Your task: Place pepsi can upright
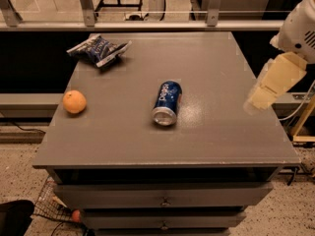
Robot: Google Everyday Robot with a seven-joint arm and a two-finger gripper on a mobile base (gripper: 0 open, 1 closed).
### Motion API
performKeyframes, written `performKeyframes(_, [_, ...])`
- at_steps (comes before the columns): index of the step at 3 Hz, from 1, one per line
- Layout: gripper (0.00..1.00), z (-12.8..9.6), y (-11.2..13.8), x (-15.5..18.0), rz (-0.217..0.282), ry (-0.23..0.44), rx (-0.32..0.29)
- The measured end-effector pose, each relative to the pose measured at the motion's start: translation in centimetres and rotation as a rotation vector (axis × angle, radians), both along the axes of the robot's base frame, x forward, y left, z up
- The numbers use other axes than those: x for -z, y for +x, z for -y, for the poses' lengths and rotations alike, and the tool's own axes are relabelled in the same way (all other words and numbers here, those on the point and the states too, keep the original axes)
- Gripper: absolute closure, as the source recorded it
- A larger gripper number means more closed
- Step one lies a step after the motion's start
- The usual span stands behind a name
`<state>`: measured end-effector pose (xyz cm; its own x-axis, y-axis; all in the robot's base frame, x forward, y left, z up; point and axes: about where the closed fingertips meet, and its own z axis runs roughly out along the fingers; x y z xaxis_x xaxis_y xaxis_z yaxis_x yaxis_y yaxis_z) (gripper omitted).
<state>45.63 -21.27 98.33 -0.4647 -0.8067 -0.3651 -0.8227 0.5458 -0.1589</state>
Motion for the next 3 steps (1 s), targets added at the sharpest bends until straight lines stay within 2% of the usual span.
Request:
performKeyframes(1, [0.00, -0.3, 1.8, 0.4, -0.025, 0.054, 0.156])
performKeyframes(2, [0.00, -0.7, 3.6, 0.7, -0.015, 0.052, 0.317])
performKeyframes(3, [0.00, -0.6, 3.6, 0.6, -0.027, 0.078, 0.390])
